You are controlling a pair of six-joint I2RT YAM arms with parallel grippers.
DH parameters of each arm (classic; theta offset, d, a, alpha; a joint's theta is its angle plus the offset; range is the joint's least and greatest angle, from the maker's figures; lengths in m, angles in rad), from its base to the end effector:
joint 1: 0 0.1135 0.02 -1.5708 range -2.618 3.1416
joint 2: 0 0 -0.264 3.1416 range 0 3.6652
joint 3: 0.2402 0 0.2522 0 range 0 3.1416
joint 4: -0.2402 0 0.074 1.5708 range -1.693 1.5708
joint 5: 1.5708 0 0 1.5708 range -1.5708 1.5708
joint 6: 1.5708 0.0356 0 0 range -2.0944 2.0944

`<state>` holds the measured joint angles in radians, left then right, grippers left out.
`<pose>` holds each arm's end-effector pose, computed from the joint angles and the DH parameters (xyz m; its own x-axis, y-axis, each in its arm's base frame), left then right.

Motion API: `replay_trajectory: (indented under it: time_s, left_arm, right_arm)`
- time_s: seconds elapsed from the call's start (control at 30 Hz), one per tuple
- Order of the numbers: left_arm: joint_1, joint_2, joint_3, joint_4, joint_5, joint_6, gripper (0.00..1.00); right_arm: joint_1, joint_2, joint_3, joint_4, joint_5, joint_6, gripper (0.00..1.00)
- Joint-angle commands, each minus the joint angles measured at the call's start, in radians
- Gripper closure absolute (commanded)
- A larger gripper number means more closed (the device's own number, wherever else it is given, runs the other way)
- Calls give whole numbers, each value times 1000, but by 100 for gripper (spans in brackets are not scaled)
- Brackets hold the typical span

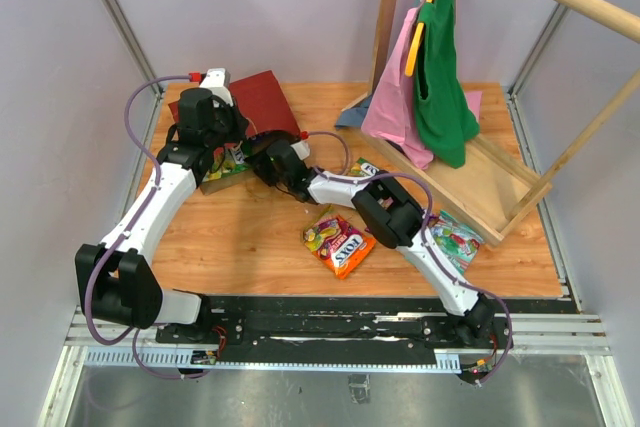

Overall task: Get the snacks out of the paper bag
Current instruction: Take out the snack from the paper bag.

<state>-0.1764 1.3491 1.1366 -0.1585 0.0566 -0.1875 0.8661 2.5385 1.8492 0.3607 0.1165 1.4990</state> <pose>0.3109 -0.0575 0.3383 -0.3930 -0.1190 -0.9118 0.1566 0.9684 -0.1939 0.3712 0.4301 0.1185 -0.6986 0.7077 -0.1053 0.1594 0.2974 0.9414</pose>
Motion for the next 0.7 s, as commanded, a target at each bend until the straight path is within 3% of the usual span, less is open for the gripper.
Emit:
replay_trajectory:
  time_s: [0.0,0.23,0.4,0.5,0.67]
  left_arm:
    - [-2,4,-1,37,-15,6,99]
    - [-3,36,11,21,-65,11,100]
    - [-3,47,15,15,-79,14,99]
    - [-2,47,15,17,-85,15,100]
    - [-3,62,19,10,-114,19,99]
  right_arm:
    - [21,75,84,-142,50,15,53]
    - [36,185,263,-204,93,8,59]
    - [41,246,343,-176,134,-25,80]
    - [39,254,350,-129,133,-60,98]
    - [43,175,229,3,115,-151,99]
